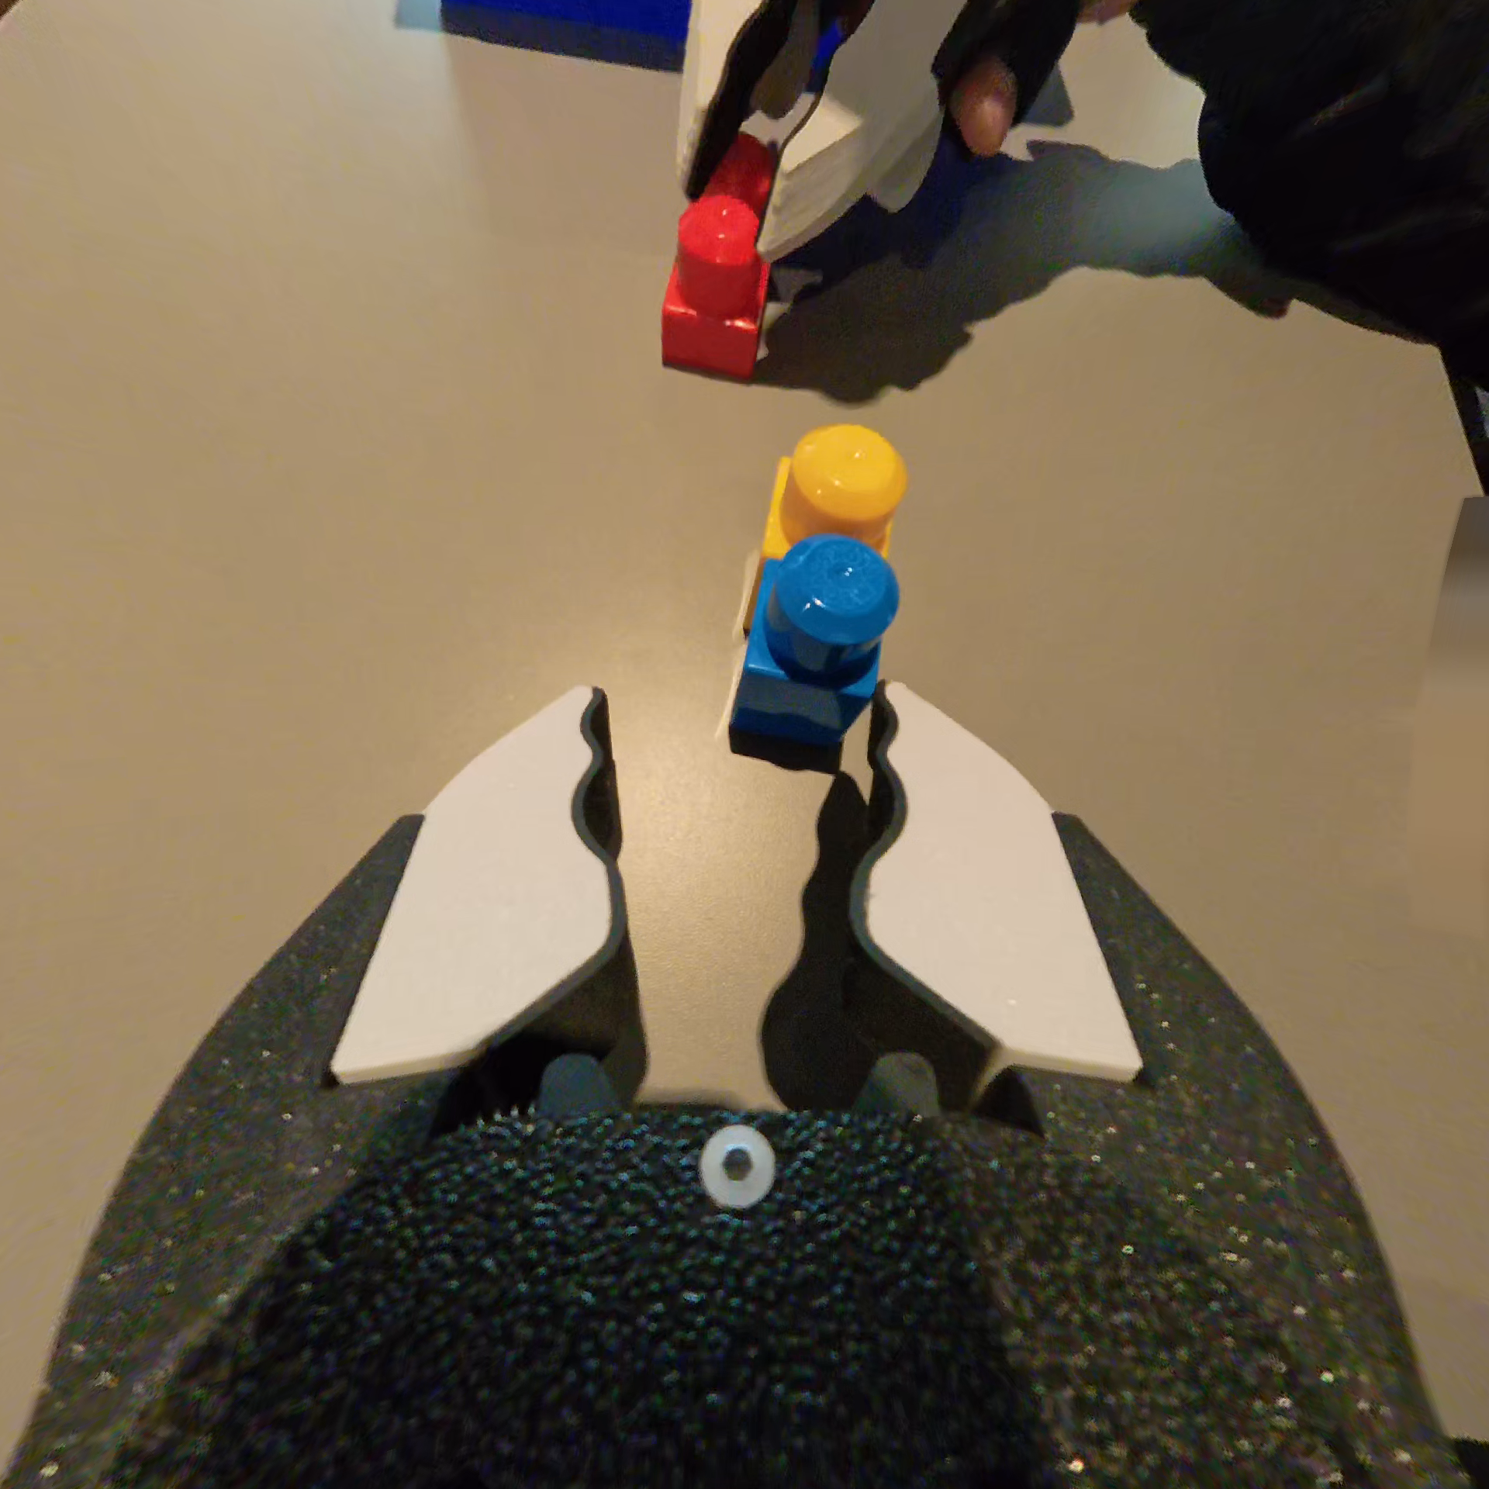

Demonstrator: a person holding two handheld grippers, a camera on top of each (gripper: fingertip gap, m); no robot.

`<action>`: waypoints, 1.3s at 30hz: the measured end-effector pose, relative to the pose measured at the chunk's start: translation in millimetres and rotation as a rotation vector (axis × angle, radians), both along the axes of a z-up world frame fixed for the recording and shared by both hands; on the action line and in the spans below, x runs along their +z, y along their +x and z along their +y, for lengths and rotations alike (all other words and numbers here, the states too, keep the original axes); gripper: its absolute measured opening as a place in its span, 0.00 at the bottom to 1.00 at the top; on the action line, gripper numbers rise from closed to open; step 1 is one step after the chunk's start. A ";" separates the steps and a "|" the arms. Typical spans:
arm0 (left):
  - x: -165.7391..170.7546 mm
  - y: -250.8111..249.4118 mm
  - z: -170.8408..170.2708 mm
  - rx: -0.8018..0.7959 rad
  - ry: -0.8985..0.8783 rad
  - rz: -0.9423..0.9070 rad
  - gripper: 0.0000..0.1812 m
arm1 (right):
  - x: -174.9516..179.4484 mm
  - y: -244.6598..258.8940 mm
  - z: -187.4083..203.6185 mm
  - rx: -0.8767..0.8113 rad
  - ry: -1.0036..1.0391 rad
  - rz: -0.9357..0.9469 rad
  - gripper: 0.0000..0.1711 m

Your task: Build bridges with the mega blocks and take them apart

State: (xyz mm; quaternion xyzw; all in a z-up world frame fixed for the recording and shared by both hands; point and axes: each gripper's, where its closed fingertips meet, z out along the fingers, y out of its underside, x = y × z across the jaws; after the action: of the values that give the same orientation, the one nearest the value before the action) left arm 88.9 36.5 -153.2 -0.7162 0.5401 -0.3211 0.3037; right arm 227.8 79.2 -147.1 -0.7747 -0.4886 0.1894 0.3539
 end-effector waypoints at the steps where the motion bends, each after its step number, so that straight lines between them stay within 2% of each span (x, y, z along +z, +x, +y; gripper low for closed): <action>1: 0.2 -0.2 0.3 0.002 0.000 -0.001 0.33 | 0.2 -1.8 1.0 -0.007 0.008 -0.003 0.14; 3: -0.3 -0.8 0.5 0.003 0.000 0.003 0.33 | 1.7 -1.3 4.6 -0.028 0.034 -0.015 0.16; 5: 0.0 -0.9 0.3 0.003 0.001 0.004 0.33 | 4.5 2.8 7.5 -0.047 0.043 -0.013 0.22; 8: 0.9 -0.3 0.2 0.002 0.003 0.001 0.33 | 14.0 7.3 12.4 -0.072 0.038 0.061 0.23; 12: 0.3 0.6 0.0 0.000 0.000 0.002 0.33 | 26.3 25.7 45.9 -0.267 0.127 0.128 0.25; 19: 0.0 1.6 -0.2 0.001 -0.003 0.001 0.32 | 56.2 53.9 74.9 -0.458 0.224 0.314 0.26; 21: -0.2 1.8 -0.4 0.001 -0.005 0.000 0.32 | 64.0 55.4 77.1 -0.463 0.271 0.347 0.27; 27: -0.6 1.4 -0.2 0.002 -0.007 0.002 0.32 | 67.6 53.3 87.2 -0.458 0.435 0.286 0.32; 35: -1.0 1.0 -0.2 0.001 -0.002 0.010 0.32 | 58.6 42.8 95.3 -0.400 0.485 0.211 0.32; 39: -1.4 0.5 0.1 0.002 -0.001 0.013 0.32 | 61.9 45.9 99.7 -0.387 0.506 0.261 0.31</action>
State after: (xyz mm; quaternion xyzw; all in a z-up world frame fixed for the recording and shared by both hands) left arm 89.4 36.6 -154.6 -0.7189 0.5412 -0.3165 0.3003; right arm 273.7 178.9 -85.1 -0.7099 -0.3148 0.0892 0.6237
